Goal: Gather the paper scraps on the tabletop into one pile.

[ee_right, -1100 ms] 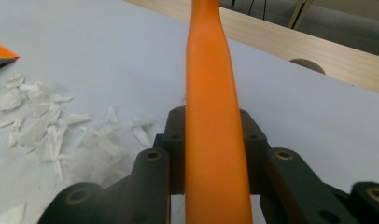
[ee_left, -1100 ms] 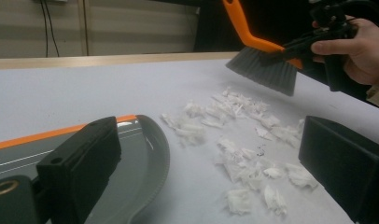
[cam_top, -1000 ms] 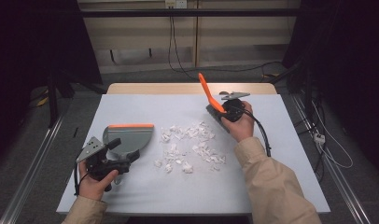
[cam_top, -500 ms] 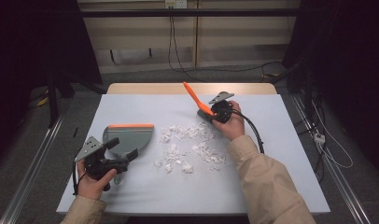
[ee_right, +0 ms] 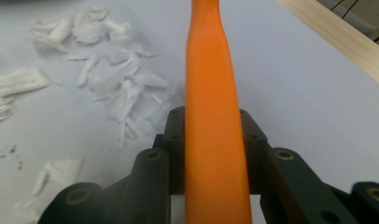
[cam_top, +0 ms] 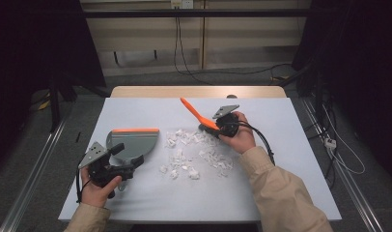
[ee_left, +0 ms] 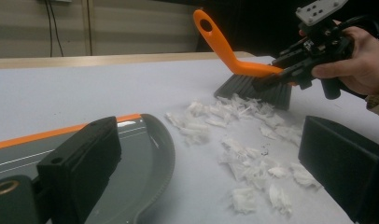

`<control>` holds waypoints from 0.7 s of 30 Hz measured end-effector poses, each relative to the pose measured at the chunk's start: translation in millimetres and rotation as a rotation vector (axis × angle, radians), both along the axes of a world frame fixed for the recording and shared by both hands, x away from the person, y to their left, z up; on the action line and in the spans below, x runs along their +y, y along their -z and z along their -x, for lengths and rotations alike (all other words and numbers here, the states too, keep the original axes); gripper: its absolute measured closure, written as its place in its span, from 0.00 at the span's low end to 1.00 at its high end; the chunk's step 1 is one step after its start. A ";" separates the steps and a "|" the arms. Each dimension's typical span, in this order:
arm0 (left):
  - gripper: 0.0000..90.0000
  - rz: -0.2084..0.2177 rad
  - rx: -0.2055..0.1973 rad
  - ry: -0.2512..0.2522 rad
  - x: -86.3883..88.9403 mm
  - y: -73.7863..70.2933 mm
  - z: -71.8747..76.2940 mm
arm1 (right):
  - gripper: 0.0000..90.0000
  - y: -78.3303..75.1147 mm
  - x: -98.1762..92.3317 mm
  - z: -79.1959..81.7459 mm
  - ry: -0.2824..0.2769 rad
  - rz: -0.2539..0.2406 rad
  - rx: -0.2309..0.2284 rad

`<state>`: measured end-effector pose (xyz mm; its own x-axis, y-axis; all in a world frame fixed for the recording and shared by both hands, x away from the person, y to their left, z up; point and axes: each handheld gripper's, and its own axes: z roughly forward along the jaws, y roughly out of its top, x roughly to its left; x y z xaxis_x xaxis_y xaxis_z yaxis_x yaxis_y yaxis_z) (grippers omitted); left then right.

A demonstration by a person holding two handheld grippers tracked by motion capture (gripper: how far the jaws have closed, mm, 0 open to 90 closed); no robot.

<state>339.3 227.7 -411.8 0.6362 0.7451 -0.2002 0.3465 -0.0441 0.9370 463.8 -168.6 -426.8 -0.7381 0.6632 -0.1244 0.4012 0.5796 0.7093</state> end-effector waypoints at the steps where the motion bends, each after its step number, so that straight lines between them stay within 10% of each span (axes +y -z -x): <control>1: 0.06 -0.001 0.000 -0.001 -0.1 0.2 0.0 | 0.80 -0.4 0.4 3.5 -0.013 -0.004 0.005; 11: 0.06 -0.004 -0.001 0.000 -0.2 0.4 0.2 | 0.80 -7.9 1.5 26.3 -0.099 -0.060 0.050; 21: 0.06 -0.003 -0.001 -0.003 0.4 0.2 0.4 | 0.80 -17.6 -4.4 10.7 -0.013 -0.132 0.010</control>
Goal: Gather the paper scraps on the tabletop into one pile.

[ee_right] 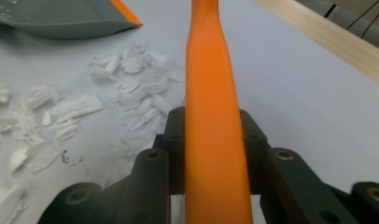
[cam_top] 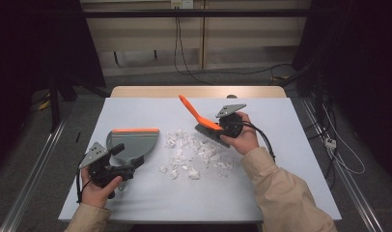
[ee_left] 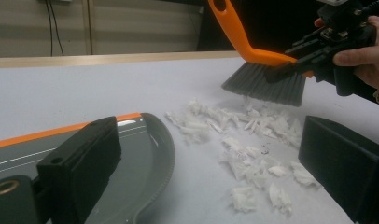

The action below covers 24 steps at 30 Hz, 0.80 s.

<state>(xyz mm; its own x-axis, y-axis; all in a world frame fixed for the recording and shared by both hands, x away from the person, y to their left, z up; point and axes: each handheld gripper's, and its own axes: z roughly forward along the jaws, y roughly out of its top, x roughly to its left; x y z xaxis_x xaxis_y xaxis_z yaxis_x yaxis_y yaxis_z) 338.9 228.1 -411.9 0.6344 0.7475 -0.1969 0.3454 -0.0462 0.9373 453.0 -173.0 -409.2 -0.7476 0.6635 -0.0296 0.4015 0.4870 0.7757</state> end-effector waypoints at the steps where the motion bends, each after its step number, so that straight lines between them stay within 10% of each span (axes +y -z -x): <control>1: 0.06 0.000 0.000 -0.001 0.0 0.3 -0.3 | 0.80 -0.1 -0.4 -1.5 0.002 -0.001 -0.003; 24: 0.06 0.012 0.009 0.016 1.3 0.8 -1.3 | 0.80 12.3 23.0 -47.4 0.103 0.002 -0.048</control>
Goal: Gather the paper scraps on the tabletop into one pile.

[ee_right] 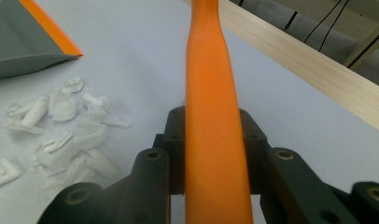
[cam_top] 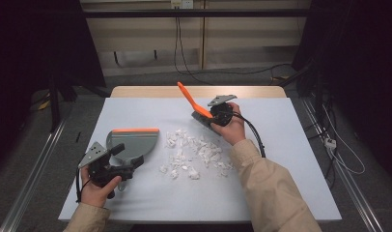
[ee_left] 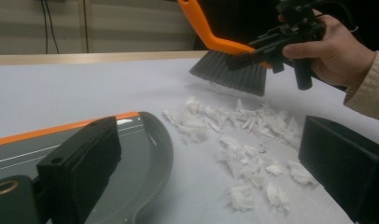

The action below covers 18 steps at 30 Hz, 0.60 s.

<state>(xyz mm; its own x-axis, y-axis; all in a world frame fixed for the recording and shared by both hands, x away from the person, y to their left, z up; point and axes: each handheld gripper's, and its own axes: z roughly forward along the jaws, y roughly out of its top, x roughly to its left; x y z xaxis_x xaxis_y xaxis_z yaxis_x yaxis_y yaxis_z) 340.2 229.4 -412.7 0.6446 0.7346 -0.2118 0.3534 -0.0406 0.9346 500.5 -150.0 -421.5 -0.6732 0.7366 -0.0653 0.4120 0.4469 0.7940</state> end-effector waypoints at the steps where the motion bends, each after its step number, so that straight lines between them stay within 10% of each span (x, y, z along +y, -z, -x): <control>1: 0.06 0.000 0.001 -0.001 0.1 0.0 0.1 | 0.80 0.9 1.5 -0.6 -0.001 0.004 -0.002; 18: 0.06 -0.011 0.002 -0.007 1.5 1.4 -0.3 | 0.79 10.6 16.6 10.2 -0.169 0.077 0.017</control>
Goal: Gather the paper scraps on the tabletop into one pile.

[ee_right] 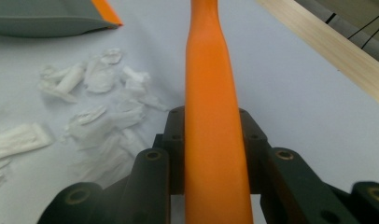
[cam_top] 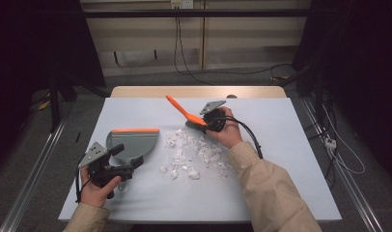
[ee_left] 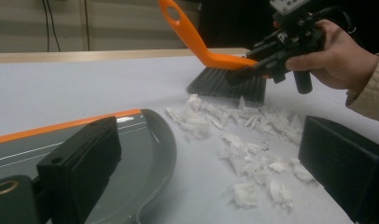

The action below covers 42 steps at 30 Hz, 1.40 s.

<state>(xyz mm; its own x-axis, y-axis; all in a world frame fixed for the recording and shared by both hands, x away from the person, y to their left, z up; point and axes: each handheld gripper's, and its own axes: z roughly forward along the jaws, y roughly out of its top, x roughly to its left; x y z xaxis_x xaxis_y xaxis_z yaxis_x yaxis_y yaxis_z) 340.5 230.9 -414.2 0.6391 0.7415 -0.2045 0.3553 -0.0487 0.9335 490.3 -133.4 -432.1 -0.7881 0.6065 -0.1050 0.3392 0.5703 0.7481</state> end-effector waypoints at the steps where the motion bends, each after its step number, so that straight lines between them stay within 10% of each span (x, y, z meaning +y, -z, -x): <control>1: 0.06 0.001 0.000 0.000 0.1 -0.1 0.1 | 0.79 -0.1 0.3 2.4 -0.011 0.007 -0.005; 19: 0.06 -0.002 -0.004 0.001 -1.2 0.8 0.8 | 0.80 -7.9 -12.2 33.8 -0.081 -0.008 0.045; 29: 0.06 -0.003 0.001 -0.002 0.6 1.1 -0.3 | 0.80 -14.6 -23.2 10.9 0.026 -0.166 0.048; 42: 0.06 0.004 0.000 -0.011 1.2 0.4 0.2 | 0.80 -9.0 9.6 -16.3 0.041 -0.074 -0.022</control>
<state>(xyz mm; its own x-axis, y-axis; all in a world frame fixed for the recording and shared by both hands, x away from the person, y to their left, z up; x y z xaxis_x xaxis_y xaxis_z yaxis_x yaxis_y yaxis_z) 340.3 232.2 -414.6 0.6309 0.7477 -0.2073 0.3555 -0.0410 0.9338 506.6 -123.8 -423.1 -0.7605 0.6448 -0.0762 0.3438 0.4994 0.7952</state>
